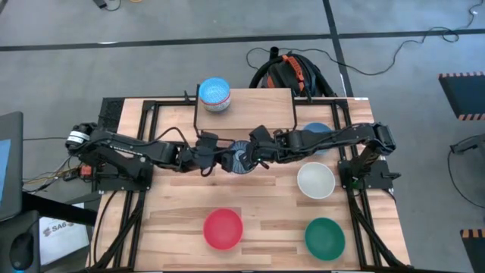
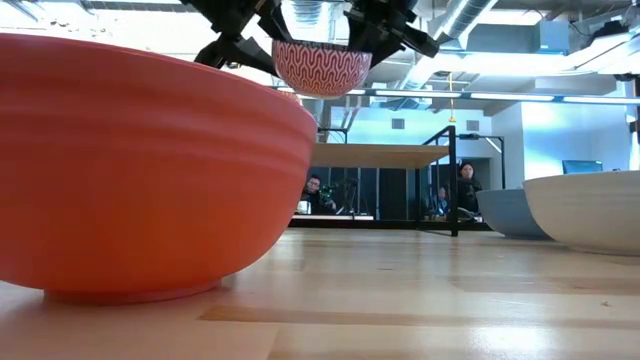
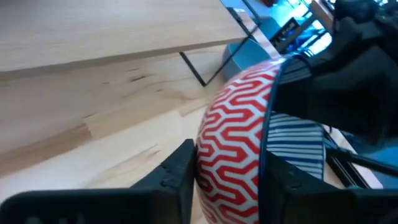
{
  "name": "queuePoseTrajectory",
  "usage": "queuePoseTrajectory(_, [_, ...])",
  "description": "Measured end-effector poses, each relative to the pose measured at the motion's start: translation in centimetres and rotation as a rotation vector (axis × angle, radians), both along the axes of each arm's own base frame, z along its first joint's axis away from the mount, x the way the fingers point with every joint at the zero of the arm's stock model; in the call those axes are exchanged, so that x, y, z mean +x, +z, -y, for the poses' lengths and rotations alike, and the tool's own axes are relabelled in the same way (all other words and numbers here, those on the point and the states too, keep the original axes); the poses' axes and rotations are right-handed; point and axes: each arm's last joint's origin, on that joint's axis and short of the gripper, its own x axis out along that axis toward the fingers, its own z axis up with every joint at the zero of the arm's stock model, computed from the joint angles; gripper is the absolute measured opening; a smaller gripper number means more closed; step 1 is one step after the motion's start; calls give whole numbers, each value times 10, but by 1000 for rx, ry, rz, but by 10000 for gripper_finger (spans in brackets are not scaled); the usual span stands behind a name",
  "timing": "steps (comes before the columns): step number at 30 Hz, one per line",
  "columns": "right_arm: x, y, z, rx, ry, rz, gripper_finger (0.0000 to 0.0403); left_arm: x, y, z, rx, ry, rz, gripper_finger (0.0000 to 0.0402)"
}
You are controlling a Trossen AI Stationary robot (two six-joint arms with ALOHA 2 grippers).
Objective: Place and stack bowls onto a shelf
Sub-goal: Stack the blue pattern bowl on top of the light blue pattern bowl on the shelf
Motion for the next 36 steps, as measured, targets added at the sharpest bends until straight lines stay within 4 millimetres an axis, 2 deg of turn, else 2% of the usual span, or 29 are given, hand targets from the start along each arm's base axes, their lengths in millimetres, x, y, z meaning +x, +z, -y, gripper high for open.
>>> queuePoseTrajectory(11, [-1, 0, -1, 5, 9, -9, 54, 2, 1, -4, -12, 11, 25, 77])
queuePoseTrajectory(20, [-2, 4, -3, 9, 55, -11, 117, 1, -2, -4, -9, -9, -2, 40])
queuePoseTrajectory(23, [-1, 5, -2, 22, 44, 8, 125, 1, -4, -4, -8, 4, -12, 18])
queuePoseTrajectory(28, [-1, 4, -4, 69, 82, 1, 136, 0, -4, -4, -34, -3, -14, 17])
queuePoseTrajectory(36, [-6, 36, 5, 11, 200, -58, 194, 0, 1, -3, -52, -15, 17, 6])
